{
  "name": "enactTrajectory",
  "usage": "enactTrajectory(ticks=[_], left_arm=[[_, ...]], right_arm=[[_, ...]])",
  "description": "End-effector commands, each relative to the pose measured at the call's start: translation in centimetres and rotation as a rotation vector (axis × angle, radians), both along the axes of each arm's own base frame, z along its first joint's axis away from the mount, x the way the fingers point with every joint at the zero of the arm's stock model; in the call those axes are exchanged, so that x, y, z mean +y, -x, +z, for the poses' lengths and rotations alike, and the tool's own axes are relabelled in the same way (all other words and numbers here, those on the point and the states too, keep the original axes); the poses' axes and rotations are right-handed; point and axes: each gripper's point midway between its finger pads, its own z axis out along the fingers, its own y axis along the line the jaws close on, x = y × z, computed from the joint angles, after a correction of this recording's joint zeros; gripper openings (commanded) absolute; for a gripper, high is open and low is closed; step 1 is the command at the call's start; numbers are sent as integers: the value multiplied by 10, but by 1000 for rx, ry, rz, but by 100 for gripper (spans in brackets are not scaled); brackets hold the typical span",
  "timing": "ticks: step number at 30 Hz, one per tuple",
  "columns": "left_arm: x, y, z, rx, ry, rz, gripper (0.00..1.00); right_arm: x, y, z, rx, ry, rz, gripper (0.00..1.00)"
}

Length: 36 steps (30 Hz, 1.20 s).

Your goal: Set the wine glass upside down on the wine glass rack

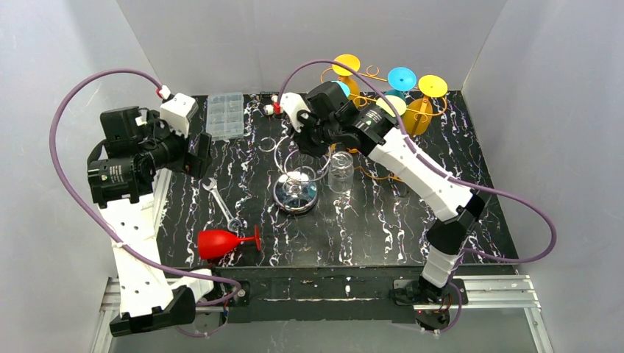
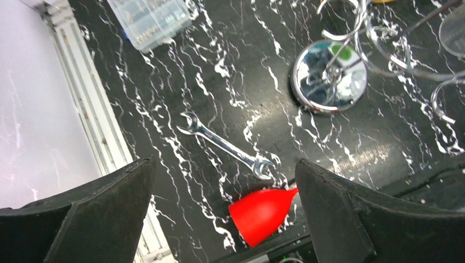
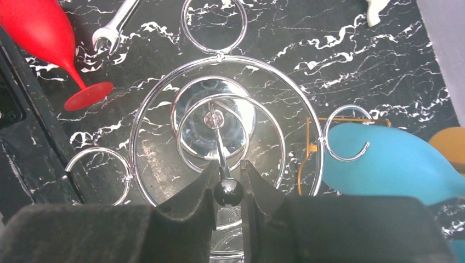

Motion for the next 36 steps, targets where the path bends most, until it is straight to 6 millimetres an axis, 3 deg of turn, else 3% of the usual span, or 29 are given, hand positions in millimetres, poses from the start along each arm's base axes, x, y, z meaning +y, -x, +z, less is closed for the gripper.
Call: enactTrajectory(ticks=[1,10,16,18,22,25,29,36], left_arm=[[-6,27,-26,151,8,-42,98],[-2,83,-97,528,5,-30,98],[-7,103,-130,641,28,-53,98],[-12,114,-144,695,40,-92,98],[-7,123,-173,790,31,-94,98],[-5,122,-185,808,48,-79,98],[-8,116,-191,803,118,-73,98],[-12,112,-201,911,240,-109,98]], right_arm=[[-17,-5,118,-284,-244,-25,1],[-21,-5,89,-245,-228,-45,1],[-24,-4,79,-234,-235,-55,2],[-25,-3,77,-232,-241,-62,16],[-26,-3,76,-230,-275,-87,60],[-29,-1,80,-233,-313,-105,78],[-35,3,92,-246,-361,-127,92],[-45,12,111,-243,-407,-140,98]])
